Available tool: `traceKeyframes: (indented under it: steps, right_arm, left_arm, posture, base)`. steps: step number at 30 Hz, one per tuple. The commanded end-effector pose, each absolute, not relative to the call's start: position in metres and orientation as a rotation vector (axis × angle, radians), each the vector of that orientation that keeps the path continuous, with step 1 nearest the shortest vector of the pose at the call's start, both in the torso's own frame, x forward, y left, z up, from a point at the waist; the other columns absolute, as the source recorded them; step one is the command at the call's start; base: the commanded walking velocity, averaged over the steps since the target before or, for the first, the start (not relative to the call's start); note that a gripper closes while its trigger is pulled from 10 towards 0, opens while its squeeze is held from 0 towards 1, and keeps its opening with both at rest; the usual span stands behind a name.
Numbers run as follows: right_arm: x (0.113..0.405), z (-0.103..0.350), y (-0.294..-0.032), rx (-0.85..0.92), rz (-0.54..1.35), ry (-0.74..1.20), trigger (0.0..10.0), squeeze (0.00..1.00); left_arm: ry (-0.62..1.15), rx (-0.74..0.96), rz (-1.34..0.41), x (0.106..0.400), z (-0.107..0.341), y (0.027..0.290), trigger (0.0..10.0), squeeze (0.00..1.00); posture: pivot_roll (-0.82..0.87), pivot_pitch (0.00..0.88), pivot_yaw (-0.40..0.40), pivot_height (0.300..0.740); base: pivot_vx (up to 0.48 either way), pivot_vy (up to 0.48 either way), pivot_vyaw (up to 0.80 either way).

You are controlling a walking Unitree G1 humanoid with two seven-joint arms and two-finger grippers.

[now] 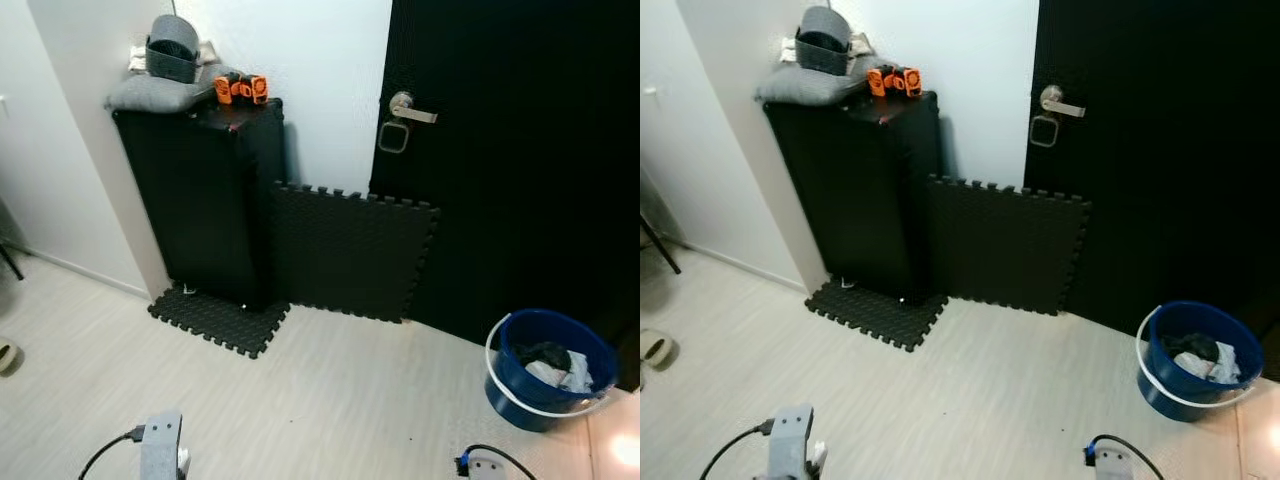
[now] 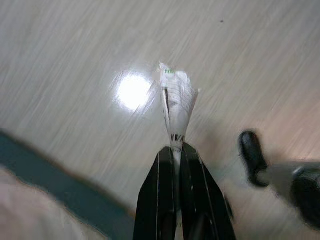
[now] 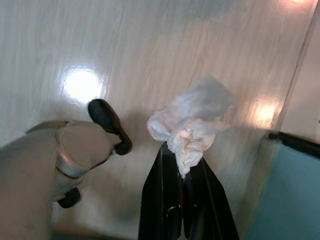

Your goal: Clean up the room

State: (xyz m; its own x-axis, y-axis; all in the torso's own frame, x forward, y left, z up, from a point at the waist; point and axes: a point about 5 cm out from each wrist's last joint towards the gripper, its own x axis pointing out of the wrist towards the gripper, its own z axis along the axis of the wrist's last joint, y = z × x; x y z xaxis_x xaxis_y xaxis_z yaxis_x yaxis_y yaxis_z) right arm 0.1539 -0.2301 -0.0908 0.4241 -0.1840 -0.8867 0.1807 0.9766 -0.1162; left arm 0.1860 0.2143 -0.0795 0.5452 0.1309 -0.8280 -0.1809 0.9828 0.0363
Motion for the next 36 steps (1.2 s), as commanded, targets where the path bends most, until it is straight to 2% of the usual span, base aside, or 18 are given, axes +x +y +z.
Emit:
traceKeyframes:
  steps: [1,8,22,27,29,32,36]
  right_arm:
    - [0.153,-0.091,-0.230,-0.012,-0.222,1.120,10.0,0.00]
    - [0.153,-0.091,-0.230,-0.013,-0.220,1.121,10.0,0.00]
    - [0.155,-0.090,-0.232,-0.018,-0.218,1.116,10.0,0.00]
    - [0.157,-0.089,-0.234,-0.018,-0.219,1.108,10.0,0.00]
    - [0.157,-0.089,-0.234,-0.018,-0.219,1.108,10.0,0.00]
    - [0.169,-0.083,-0.235,-0.022,-0.214,1.070,10.0,0.00]
    - [0.186,-0.076,-0.234,-0.038,-0.197,1.015,10.0,0.00]
  left_arm:
    - [0.976,-0.047,0.176,0.188,-0.079,0.215,10.0,0.00]
    - [0.976,-0.063,0.166,0.188,-0.079,0.213,10.0,0.00]
    - [0.964,-0.073,0.167,0.190,-0.078,0.211,10.0,0.00]
    - [0.850,-0.121,0.180,0.220,-0.061,0.211,10.0,0.00]
    - [0.850,-0.121,0.180,0.220,-0.061,0.211,10.0,0.00]
    - [0.784,-0.103,0.143,0.236,-0.049,0.216,10.0,0.00]
    - [0.748,-0.090,0.126,0.234,-0.045,0.232,10.0,0.00]
  posture:
    - [-0.08,0.000,0.040,0.740]
    - [-0.08,0.000,0.038,0.740]
    - [-0.08,0.000,0.029,0.740]
    - [-0.08,0.001,0.021,0.740]
    - [-0.08,0.001,0.021,0.740]
    - [-0.07,0.006,0.022,0.740]
    - [-0.08,0.011,0.028,0.740]
  base:
    - [0.000,0.000,-0.76]
    - [0.074,0.000,-0.76]
    - [0.369,0.000,-0.76]
    - [0.385,0.000,-0.76]
    - [0.386,0.000,-0.76]
    - [0.389,0.000,-0.76]
    - [0.389,0.000,-0.76]
